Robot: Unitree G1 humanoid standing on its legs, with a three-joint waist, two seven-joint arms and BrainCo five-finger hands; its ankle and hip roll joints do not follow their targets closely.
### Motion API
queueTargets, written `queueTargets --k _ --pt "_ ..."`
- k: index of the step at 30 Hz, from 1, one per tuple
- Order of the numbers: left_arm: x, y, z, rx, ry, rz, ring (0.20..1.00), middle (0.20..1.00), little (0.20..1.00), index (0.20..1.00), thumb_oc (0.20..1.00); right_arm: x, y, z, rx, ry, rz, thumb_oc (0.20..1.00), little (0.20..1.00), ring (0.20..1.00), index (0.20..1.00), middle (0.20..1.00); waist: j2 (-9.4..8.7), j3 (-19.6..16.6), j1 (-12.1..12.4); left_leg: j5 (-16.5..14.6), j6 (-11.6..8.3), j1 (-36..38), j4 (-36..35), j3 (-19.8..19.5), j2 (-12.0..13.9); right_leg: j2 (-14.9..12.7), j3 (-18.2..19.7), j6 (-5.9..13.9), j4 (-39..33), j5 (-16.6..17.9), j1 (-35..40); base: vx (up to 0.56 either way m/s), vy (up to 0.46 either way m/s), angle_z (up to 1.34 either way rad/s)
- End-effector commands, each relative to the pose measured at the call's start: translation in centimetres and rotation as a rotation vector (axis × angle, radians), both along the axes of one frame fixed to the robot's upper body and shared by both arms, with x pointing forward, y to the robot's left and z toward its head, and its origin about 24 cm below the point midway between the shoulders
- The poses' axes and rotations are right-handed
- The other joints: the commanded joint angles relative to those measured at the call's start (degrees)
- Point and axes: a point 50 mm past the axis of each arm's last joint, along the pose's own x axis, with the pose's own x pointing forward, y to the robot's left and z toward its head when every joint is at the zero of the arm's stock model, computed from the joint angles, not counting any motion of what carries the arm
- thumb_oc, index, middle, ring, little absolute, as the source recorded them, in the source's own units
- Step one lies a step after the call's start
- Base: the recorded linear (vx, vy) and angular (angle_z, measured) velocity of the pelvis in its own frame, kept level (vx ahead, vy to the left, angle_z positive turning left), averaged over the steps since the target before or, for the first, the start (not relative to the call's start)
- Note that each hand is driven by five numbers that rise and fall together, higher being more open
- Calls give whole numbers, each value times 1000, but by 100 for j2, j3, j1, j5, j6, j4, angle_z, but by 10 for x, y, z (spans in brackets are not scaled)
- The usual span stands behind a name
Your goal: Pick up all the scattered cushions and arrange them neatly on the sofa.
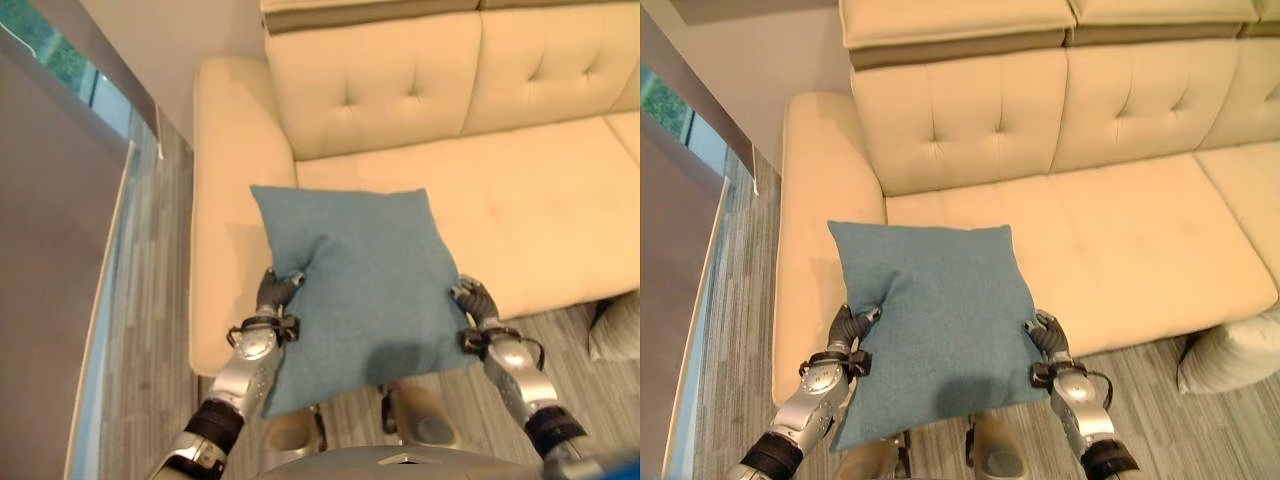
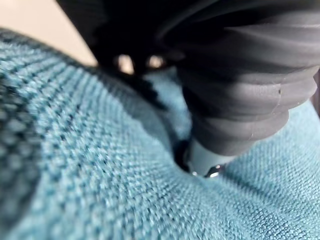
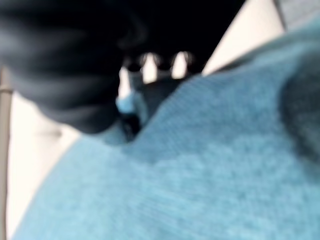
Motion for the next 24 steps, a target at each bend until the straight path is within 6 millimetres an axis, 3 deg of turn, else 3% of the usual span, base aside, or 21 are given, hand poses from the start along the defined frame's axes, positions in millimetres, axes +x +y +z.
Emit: queueTargets --k 1,3,4,5,8,9,12,13,16,17,19,24 --pt "16 -21 26 -19 -137 -85 200 200 200 200 200 29 -1 52 -4 -282 -18 200 200 200 200 200 -225 -337 -57 -110 -202 -281 1017 -67 129 -192 -354 232 426 -583 -18 19 -131 103" --pt "17 -21 26 -21 -140 -85 200 200 200 200 200 29 1 52 -4 -281 -13 200 200 200 200 200 -243 -367 -42 -218 -170 -299 1048 -216 -17 -184 -343 241 413 -573 1 43 -72 61" --pt "15 -21 27 -18 -142 -86 200 200 200 200 200 30 3 53 0 -284 -7 200 200 200 200 200 -261 -398 43 -503 -41 -346 1071 -589 -506 -144 -267 245 426 -569 2 118 -31 -11" --pt "11 -20 25 -14 -134 -100 200 200 200 200 200 28 1 51 -2 -271 1 200 200 200 200 200 -205 -478 74 -538 123 -318 802 -612 -810 -44 -205 235 436 -566 75 157 -31 -28" --pt "8 -18 22 -8 -119 -96 200 200 200 200 200 25 -1 47 -8 -253 -5 200 200 200 200 200 -178 -508 93 -524 213 -298 715 -546 -918 5 -164 256 524 -605 109 91 34 -27" --pt "7 -13 22 0 -120 -79 200 200 200 200 200 28 8 47 0 -256 17 200 200 200 200 200 -209 -525 243 -551 308 -271 734 -938 -1109 33 -7 310 822 -639 43 96 120 -30" --pt "6 -9 23 -2 -122 -66 200 200 200 200 200 30 12 48 14 -260 25 200 200 200 200 200 -155 -497 312 -481 307 -177 590 -770 -978 21 -139 410 1295 -748 -81 70 101 -88" --pt "3 -4 21 15 -117 -56 200 200 200 200 200 33 21 48 17 -260 59 200 200 200 200 200 -133 -473 404 -506 419 -5 534 -758 -953 -100 -236 585 1839 -645 -268 74 88 -78" --pt "4 -2 21 20 -112 -57 200 200 200 200 200 33 22 48 19 -261 63 200 200 200 200 200 -99 -460 390 -470 447 136 399 -801 -878 -120 -134 691 2241 -647 -409 62 34 -35" --pt "4 -2 20 26 -110 -60 200 200 200 200 200 33 24 49 16 -265 67 200 200 200 200 200 -80 -479 370 -483 470 178 390 -873 -870 -177 -54 644 2246 -628 -452 121 -35 -12" --pt "6 1 21 33 -111 -49 200 200 200 200 200 38 27 53 15 -280 80 200 200 200 200 200 -16 -563 419 -554 455 294 286 -834 -755 -544 -214 540 1722 -576 -371 131 -79 10" --pt "4 3 19 35 -100 -29 200 200 200 200 200 41 28 58 -27 -290 114 200 200 200 200 200 -103 -644 426 -744 332 491 360 -920 -660 -761 12 682 1040 -290 -220 140 -169 6"
